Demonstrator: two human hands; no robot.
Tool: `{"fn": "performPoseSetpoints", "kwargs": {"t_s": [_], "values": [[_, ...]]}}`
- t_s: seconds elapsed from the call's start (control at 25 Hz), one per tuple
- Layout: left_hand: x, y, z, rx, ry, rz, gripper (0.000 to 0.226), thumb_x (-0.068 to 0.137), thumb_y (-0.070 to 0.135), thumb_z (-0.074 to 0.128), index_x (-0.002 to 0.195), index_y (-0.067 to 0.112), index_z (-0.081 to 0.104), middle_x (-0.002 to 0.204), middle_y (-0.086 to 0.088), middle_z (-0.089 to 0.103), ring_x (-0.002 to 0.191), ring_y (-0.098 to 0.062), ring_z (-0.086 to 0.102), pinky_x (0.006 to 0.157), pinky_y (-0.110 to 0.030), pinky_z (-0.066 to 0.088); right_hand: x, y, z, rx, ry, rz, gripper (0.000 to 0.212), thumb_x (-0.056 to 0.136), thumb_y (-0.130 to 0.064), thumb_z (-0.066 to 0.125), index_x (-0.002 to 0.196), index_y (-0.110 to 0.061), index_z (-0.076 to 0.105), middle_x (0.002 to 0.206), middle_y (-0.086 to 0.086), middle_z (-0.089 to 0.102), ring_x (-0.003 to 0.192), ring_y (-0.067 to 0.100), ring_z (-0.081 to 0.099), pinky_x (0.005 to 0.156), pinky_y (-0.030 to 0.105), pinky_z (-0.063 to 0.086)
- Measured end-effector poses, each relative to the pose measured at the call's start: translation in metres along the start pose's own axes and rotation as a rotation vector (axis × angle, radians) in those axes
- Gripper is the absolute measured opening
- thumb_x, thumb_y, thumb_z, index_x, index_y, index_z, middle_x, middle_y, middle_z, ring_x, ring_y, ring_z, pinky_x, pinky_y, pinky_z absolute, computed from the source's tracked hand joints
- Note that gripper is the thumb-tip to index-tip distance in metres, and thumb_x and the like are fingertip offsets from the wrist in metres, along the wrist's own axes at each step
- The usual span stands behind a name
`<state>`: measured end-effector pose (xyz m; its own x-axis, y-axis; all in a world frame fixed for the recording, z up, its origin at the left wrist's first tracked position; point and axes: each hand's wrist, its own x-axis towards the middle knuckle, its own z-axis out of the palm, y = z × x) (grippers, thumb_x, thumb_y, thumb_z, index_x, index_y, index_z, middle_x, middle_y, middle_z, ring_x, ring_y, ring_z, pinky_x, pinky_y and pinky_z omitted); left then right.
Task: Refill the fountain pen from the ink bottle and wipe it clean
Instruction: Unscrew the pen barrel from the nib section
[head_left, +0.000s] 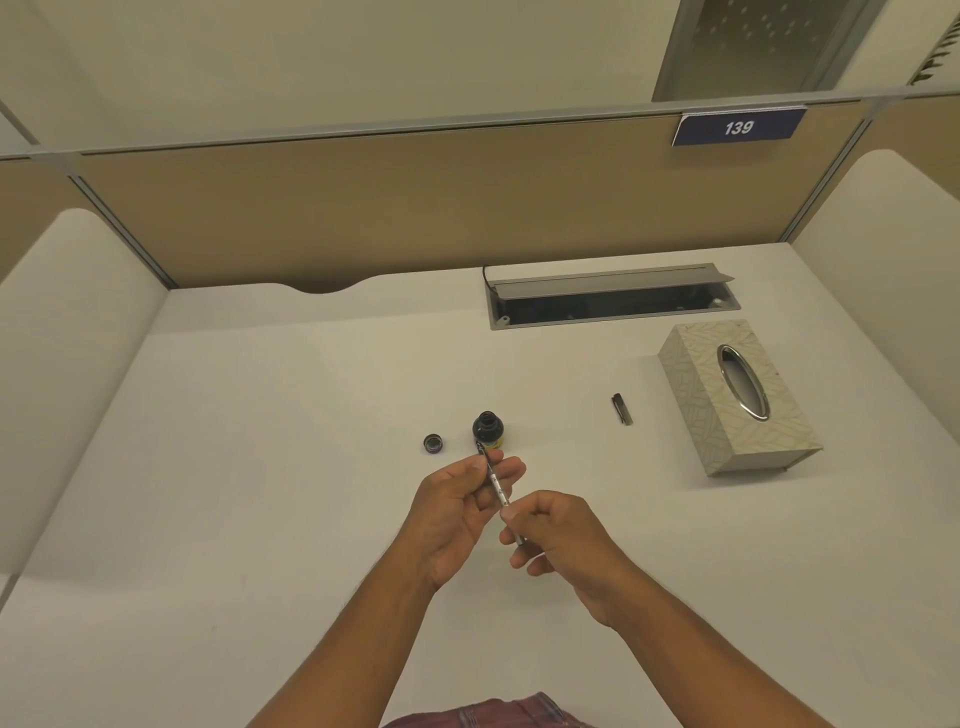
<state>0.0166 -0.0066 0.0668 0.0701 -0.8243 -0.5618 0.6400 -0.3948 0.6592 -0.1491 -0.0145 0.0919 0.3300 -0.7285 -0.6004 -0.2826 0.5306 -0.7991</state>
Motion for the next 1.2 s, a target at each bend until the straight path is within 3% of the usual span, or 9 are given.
{"fn": "performPoseSetpoints", "kwargs": {"t_s": [0.12,0.24,0.36,0.48,0.68,0.8,0.92,1.12,1.2], "values": [[-0.0011,-0.0013,0.0005,-0.014,-0.001,0.003,0.029,0.112,0.012,0.047,0.127,-0.004,0.067,0.123,-0.024,0.078,0.121,-0.031,0.075,0.104,-0.043,0.055,0.0009,0.0010,-0.0015,0.002,0.035,-0.014,0.019,0.092,-0.034,0.077,0.094,-0.016,0.072,0.084,0.002,0.077,0.069,0.018,0.069,0.066,0.031,0.052],[-0.0009,-0.0008,0.0013,-0.015,-0.006,0.003,0.029,0.113,0.012,0.046,0.126,-0.003,0.067,0.123,-0.024,0.078,0.120,-0.031,0.076,0.104,-0.045,0.054,0.0019,-0.0010,0.0011,0.017,-0.001,0.046,0.033,0.103,-0.046,0.056,0.107,-0.018,0.074,0.092,0.004,0.081,0.072,0.019,0.072,0.067,0.031,0.056],[-0.0007,0.0000,0.0012,0.011,-0.009,0.001,0.029,0.113,0.013,0.046,0.126,-0.002,0.067,0.124,-0.023,0.078,0.120,-0.031,0.076,0.098,-0.048,0.054,0.0023,-0.0024,0.0011,0.037,-0.052,0.077,0.039,0.109,-0.037,0.042,0.112,-0.015,0.074,0.097,0.007,0.083,0.076,0.022,0.074,0.071,0.033,0.056],[-0.0004,0.0004,-0.0006,0.012,-0.009,0.000,0.029,0.112,0.013,0.047,0.127,-0.003,0.066,0.124,-0.024,0.078,0.122,-0.032,0.075,0.105,-0.048,0.053,0.0010,-0.0023,0.0003,0.062,-0.076,0.062,0.030,0.107,-0.027,0.049,0.110,-0.013,0.076,0.098,0.007,0.083,0.078,0.022,0.074,0.072,0.033,0.055],[-0.0009,-0.0004,-0.0007,-0.016,-0.008,0.006,0.031,0.113,0.011,0.046,0.130,-0.006,0.065,0.124,-0.025,0.077,0.122,-0.034,0.075,0.109,-0.046,0.053,0.0033,-0.0007,-0.0005,0.007,0.025,0.008,0.017,0.095,-0.030,0.073,0.100,-0.014,0.073,0.091,0.005,0.080,0.073,0.019,0.072,0.070,0.033,0.055],[-0.0021,0.0011,0.0021,-0.018,-0.013,0.007,0.031,0.113,0.011,0.045,0.129,-0.006,0.065,0.124,-0.025,0.078,0.120,-0.033,0.076,0.104,-0.047,0.055,0.0022,-0.0038,0.0014,0.052,-0.020,0.057,0.033,0.103,-0.043,0.059,0.107,-0.015,0.075,0.095,0.007,0.082,0.076,0.021,0.074,0.069,0.033,0.058],[-0.0022,0.0029,0.0030,-0.013,-0.011,0.008,0.031,0.113,0.011,0.045,0.129,-0.005,0.066,0.124,-0.024,0.078,0.118,-0.033,0.076,0.104,-0.050,0.053,0.0032,-0.0036,0.0018,0.073,-0.033,0.072,0.037,0.107,-0.039,0.048,0.109,-0.013,0.076,0.095,0.008,0.083,0.076,0.022,0.074,0.070,0.033,0.056],[-0.0027,0.0037,0.0021,-0.071,-0.015,-0.002,0.032,0.113,0.010,0.044,0.130,-0.008,0.065,0.127,-0.028,0.075,0.121,-0.037,0.075,0.101,-0.047,0.058,0.0037,-0.0005,0.0021,0.063,0.025,0.017,0.021,0.099,-0.033,0.066,0.100,-0.014,0.075,0.090,0.005,0.080,0.070,0.020,0.071,0.070,0.036,0.053],[-0.0036,0.0044,0.0023,-0.086,-0.018,-0.001,0.032,0.113,0.010,0.044,0.130,-0.008,0.065,0.128,-0.028,0.075,0.121,-0.038,0.075,0.099,-0.047,0.061,0.0035,-0.0010,0.0023,0.060,0.031,0.024,0.026,0.099,-0.039,0.067,0.099,-0.014,0.075,0.092,0.006,0.081,0.071,0.021,0.071,0.069,0.035,0.054]]}}
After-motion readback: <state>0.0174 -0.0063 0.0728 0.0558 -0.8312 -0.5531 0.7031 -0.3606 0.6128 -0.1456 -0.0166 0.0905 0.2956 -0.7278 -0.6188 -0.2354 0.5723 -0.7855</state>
